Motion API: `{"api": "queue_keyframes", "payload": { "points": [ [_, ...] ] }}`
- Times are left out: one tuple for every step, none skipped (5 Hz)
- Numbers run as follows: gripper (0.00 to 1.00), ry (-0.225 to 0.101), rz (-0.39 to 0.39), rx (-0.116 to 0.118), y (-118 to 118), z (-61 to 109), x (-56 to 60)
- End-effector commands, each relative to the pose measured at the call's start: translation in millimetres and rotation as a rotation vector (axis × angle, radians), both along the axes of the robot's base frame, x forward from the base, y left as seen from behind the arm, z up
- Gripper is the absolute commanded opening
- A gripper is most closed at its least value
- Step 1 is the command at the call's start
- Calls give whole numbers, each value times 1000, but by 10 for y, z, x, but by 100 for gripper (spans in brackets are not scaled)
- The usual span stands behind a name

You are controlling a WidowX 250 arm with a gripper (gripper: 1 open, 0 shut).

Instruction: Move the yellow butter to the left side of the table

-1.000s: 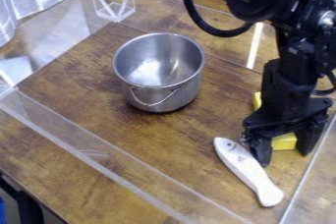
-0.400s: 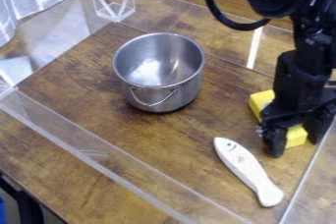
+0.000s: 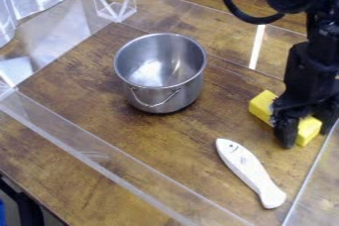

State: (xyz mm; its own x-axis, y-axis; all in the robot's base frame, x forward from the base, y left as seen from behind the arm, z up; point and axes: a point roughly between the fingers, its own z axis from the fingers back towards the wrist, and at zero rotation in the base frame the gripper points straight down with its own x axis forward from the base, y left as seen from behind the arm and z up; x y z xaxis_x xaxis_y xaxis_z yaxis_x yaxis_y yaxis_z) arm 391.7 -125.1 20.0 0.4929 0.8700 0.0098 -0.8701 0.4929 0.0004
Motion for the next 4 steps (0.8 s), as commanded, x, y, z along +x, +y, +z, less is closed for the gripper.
{"api": "queue_keyframes", "payload": {
  "points": [
    [100, 0, -58, 9, 83, 11, 26],
    [0, 9, -117, 15, 153, 4, 31],
    [0, 20, -113, 27, 280, -12, 64],
    [0, 28, -111, 39, 342, 11, 136]
  ]
}}
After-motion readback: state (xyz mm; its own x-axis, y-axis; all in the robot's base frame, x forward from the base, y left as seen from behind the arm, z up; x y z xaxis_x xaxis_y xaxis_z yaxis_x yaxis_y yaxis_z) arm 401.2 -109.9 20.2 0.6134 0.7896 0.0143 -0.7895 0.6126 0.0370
